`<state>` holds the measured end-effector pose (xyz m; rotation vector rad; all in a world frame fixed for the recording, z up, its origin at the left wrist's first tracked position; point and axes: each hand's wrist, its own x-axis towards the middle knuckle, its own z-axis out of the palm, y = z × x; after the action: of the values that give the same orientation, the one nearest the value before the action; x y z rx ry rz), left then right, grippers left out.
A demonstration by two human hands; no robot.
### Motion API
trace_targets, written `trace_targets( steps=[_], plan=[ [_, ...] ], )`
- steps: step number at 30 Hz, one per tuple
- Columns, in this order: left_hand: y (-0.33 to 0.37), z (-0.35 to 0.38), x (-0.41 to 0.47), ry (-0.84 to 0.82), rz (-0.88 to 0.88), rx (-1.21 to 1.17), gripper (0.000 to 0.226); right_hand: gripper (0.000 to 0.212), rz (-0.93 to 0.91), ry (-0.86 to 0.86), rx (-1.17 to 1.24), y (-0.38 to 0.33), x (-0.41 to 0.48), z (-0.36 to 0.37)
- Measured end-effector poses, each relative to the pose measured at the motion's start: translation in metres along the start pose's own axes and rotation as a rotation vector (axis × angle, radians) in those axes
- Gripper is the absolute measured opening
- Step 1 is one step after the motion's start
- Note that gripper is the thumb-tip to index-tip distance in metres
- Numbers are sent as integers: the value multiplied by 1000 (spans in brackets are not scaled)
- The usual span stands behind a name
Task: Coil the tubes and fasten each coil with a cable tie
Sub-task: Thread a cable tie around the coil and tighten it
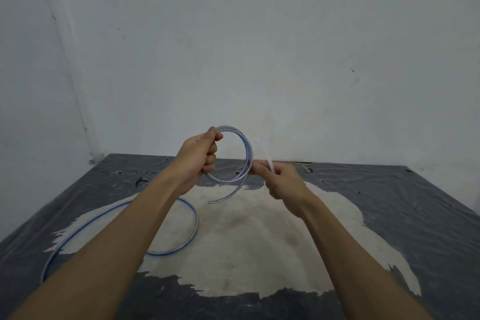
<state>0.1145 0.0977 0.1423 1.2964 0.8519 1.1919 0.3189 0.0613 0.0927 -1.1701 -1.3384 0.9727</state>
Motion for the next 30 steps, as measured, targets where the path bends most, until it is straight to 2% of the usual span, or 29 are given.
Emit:
trace_targets(
  steps=[4, 6, 14, 22, 26, 30],
  plan=[
    [3, 4, 0, 41, 14, -31, 29, 26, 62, -76, 344, -1, 1, 10],
    [5, 4, 0, 47, 12, -42, 30, 39, 74, -104, 393, -6, 2, 12],
    [8, 1, -3, 36, -99, -150, 32, 35, 60, -112, 342, -17, 3, 9],
    [6, 4, -4, -49, -197, -214, 28, 19, 117, -120, 266, -19, 2, 1],
    [6, 9, -3, -29, -181, -149, 29, 11, 76, -10, 190, -12, 3, 1],
    [3, 16, -3, 11, -115, -13, 35, 17, 96, 35, 232, -5, 6, 2]
  ],
)
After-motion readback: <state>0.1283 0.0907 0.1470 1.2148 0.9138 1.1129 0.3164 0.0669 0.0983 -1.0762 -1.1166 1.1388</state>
